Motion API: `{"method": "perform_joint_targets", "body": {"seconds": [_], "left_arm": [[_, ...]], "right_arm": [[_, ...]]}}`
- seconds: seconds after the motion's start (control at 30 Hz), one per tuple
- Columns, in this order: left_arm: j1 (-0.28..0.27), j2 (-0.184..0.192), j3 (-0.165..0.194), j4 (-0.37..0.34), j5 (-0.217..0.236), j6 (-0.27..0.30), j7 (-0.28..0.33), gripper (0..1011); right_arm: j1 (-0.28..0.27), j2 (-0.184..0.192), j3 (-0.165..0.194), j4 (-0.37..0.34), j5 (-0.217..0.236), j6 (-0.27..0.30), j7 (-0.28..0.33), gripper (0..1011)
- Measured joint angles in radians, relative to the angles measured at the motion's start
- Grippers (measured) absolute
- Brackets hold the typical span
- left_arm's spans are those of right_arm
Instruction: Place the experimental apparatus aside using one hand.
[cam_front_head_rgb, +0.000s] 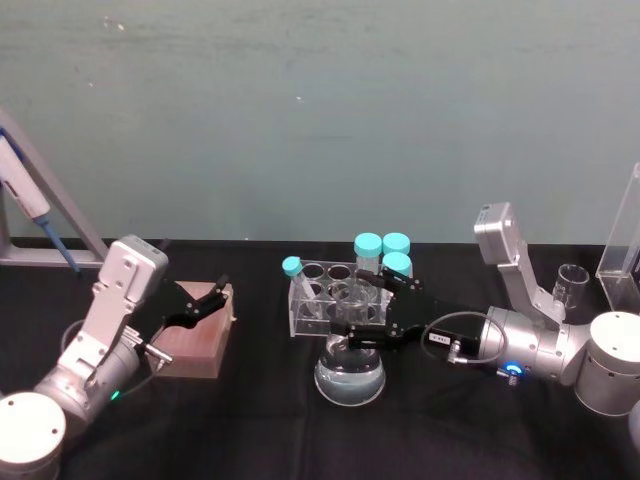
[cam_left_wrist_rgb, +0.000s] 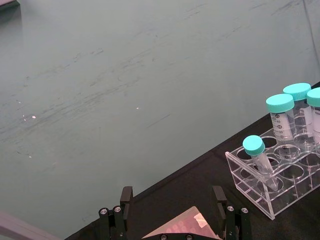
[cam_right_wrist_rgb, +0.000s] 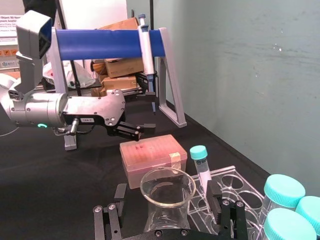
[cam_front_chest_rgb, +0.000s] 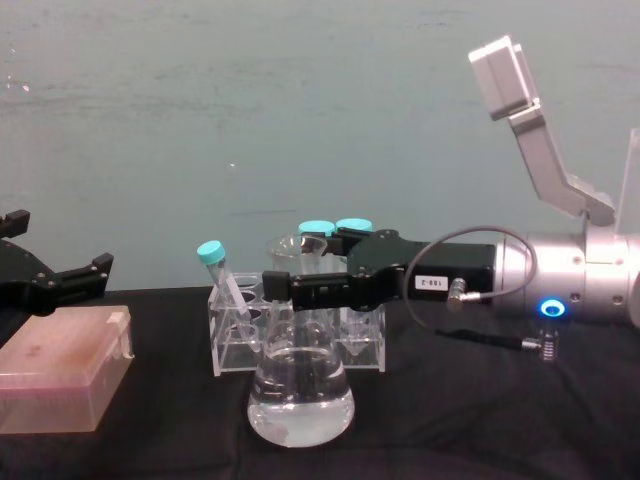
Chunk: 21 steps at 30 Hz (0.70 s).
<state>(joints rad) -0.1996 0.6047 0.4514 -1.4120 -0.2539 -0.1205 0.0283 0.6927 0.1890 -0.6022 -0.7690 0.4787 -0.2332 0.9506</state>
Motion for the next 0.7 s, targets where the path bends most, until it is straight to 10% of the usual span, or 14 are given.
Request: {"method": "perform_joint_targets", "body": {"seconds": [0.7], "left_arm": [[0.0, 0.0, 0.0, 0.0, 0.0, 0.0, 0.0, 1000]], "right_arm": [[0.029, -0.032, -0.002, 0.064, -0.016, -0.012, 0.008, 1000]]}}
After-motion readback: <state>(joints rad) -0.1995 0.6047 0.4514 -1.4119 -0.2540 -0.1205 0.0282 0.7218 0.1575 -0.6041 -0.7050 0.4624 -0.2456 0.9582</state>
